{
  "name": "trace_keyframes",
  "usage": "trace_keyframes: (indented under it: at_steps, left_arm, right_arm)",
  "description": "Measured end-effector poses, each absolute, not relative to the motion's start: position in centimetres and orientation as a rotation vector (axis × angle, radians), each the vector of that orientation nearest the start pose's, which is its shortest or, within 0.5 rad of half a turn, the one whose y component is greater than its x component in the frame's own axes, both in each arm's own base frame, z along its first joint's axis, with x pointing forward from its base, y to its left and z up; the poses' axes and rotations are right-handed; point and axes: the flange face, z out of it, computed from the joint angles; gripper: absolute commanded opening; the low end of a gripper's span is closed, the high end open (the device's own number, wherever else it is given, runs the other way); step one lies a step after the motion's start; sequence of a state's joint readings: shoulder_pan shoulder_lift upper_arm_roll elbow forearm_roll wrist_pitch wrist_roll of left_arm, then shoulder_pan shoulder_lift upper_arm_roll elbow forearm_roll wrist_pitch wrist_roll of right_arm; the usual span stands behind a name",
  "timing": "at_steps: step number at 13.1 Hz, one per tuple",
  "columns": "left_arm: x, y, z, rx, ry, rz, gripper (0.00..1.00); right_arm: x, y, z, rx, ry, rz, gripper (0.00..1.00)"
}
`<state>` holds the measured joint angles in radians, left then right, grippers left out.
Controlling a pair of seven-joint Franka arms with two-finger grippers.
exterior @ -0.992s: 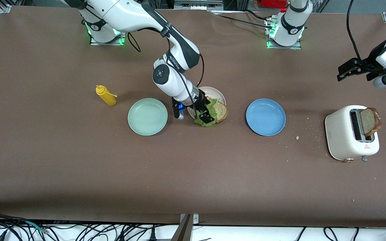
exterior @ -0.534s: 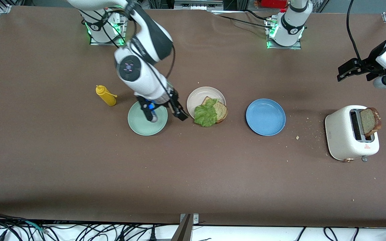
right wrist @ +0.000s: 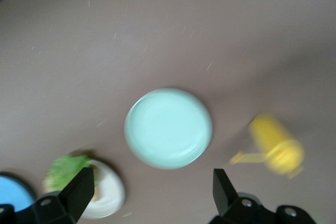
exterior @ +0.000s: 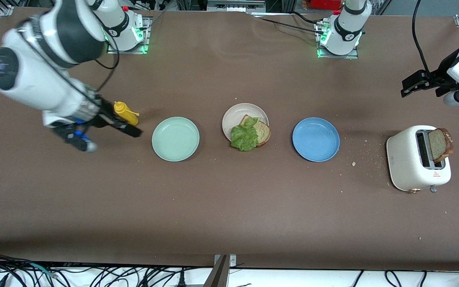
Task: Make sandwich in beige plate with both arms
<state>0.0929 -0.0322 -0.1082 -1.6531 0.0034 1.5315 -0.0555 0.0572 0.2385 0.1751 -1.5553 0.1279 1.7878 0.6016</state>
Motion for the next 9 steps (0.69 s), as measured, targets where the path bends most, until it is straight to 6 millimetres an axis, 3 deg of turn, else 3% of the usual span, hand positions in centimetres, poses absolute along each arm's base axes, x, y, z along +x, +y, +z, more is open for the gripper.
trace_keyframes:
  at_steps: [2, 4, 6, 9]
  left_arm:
    - [54.0, -0.8, 59.3, -3.127, -0.065, 0.164, 1.0]
    - [54.7, 0.2, 57.8, -3.097, -0.08, 0.204, 1.0]
    - [55.5, 2.5, 56.0, -3.082, -0.12, 0.252, 1.0]
    - [57.3, 8.3, 53.4, -3.075, -0.031, 0.206, 1.0]
  right_arm:
    - [62.5, 8.5, 52.0, -2.998, 0.367, 0.033, 1.0]
    - [62.9, 4.9, 51.8, -3.049, 0.196, 0.009, 0.96]
    - [62.9, 3.4, 51.6, -3.061, 0.084, 0.008, 0.97]
    - [63.0, 3.1, 51.2, -3.071, 0.044, 0.002, 0.99]
